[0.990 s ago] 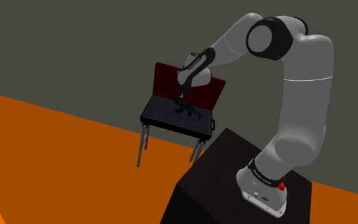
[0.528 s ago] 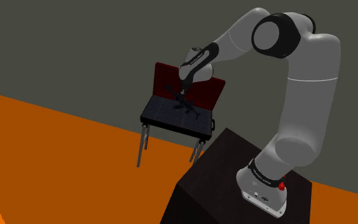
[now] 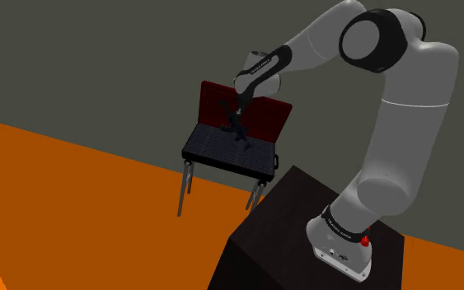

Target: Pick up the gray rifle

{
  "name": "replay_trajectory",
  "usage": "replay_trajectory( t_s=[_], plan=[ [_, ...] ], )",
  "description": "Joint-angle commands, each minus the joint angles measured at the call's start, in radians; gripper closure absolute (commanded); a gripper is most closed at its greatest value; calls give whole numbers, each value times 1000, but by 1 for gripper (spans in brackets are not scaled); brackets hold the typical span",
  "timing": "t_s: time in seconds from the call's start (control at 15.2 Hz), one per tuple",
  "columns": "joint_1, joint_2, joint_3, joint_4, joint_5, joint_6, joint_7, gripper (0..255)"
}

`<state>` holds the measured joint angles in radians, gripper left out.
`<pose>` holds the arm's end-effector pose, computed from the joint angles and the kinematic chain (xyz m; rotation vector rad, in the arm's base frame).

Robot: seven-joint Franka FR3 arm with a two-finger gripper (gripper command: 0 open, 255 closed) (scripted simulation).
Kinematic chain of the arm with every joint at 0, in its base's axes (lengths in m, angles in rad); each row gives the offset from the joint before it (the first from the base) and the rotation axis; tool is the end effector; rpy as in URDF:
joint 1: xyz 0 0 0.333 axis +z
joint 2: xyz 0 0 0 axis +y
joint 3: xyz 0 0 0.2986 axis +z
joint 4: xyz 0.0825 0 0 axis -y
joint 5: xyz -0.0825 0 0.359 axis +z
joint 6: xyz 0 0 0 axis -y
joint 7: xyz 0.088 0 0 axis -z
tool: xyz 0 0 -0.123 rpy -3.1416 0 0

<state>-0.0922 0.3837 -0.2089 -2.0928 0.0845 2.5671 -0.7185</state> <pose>0.5486 -0.1699 0.2376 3.0146 0.5601 0.1145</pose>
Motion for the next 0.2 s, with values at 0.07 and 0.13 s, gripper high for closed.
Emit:
replay_trajectory(
  t_s=[0.07,0.13],
  plan=[
    [4,-24,-5,1,-8,-25,5,255],
    [4,-24,-5,1,-8,-25,5,255]
  ],
)
